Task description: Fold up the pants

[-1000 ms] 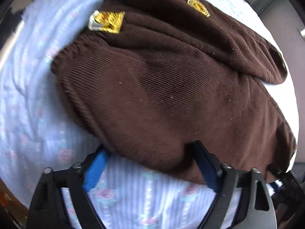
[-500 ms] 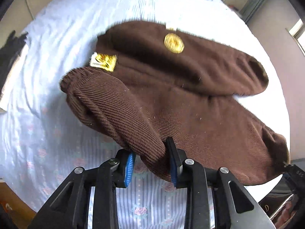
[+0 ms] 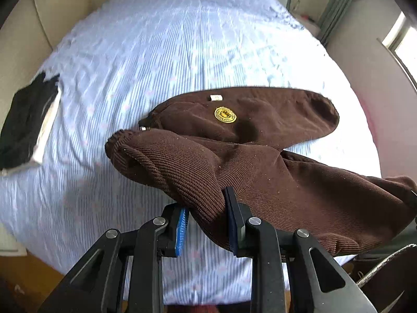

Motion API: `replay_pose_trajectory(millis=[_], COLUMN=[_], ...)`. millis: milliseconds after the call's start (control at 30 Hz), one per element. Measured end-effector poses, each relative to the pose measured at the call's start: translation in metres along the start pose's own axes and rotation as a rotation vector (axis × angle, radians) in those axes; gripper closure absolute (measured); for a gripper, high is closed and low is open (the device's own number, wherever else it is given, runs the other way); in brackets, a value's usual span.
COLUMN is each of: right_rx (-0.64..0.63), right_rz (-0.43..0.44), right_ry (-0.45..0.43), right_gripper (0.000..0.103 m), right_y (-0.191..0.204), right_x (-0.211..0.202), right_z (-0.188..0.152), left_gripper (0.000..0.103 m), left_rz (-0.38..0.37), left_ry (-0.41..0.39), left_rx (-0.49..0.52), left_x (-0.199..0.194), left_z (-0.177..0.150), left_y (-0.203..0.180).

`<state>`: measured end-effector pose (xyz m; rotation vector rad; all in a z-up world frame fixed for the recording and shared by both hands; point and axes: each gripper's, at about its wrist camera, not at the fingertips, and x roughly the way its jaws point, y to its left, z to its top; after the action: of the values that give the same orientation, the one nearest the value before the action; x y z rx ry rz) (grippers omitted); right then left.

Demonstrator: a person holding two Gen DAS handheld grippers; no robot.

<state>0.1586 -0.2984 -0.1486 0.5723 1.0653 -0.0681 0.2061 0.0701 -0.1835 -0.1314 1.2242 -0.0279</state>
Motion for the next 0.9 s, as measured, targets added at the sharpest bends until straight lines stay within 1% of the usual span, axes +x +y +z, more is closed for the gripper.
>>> replay_pose_trajectory(millis=[33, 100, 200, 300, 367, 500, 533, 633, 700, 767, 900], right_rx=[0.003, 0.046, 0.101, 0.129, 0.137, 0.131, 0.128, 0.104, 0.085, 0.084, 0.049], right_rz=[-0.01, -0.006, -0.006, -0.03, -0.044, -0.038, -0.04, -0.048, -0.058, -0.07, -0.113], right_ry=[0.007, 0.033, 0.047, 0.048, 0.045, -0.006, -0.018, -0.031, -0.015, 0.012, 0.06], right_gripper=[0.088, 0.088, 0.088, 0.088, 0.088, 0.088, 0.088, 0.088, 0.088, 0.088, 0.088], right_y=[-0.007, -0.021, -0.031, -0.033, -0.03, -0.014, -0.008, 0.005, 0.016, 0.022, 0.032], right_x=[-0.006, -0.009, 0.004, 0.02, 0.032, 0.061, 0.072, 0.103, 0.136, 0.168, 0.226], right_z=[-0.004, 0.001, 0.009, 0.032, 0.052, 0.099, 0.115, 0.151, 0.177, 0.196, 0.221], left_gripper=[0.077, 0.077, 0.077, 0.076, 0.076, 0.076, 0.076, 0.076, 0.075, 0.073, 0.071], left_rz=[0.002, 0.012, 0.009, 0.006, 0.006, -0.001, 0.001, -0.002, 0.012, 0.043, 0.06], left_ry=[0.023, 0.057, 0.078, 0.085, 0.071, 0.047, 0.04, 0.042, 0.054, 0.065, 0.147], left_rx=[-0.004, -0.013, -0.028, -0.052, -0.082, -0.151, -0.169, -0.223, -0.255, -0.262, -0.303], left_x=[0.003, 0.013, 0.02, 0.028, 0.032, 0.047, 0.052, 0.074, 0.092, 0.115, 0.159], left_z=[-0.002, -0.003, 0.008, 0.029, 0.045, 0.083, 0.094, 0.127, 0.145, 0.162, 0.177], left_y=[-0.001, -0.012, -0.018, -0.023, -0.024, -0.023, -0.021, -0.017, -0.013, -0.011, -0.004])
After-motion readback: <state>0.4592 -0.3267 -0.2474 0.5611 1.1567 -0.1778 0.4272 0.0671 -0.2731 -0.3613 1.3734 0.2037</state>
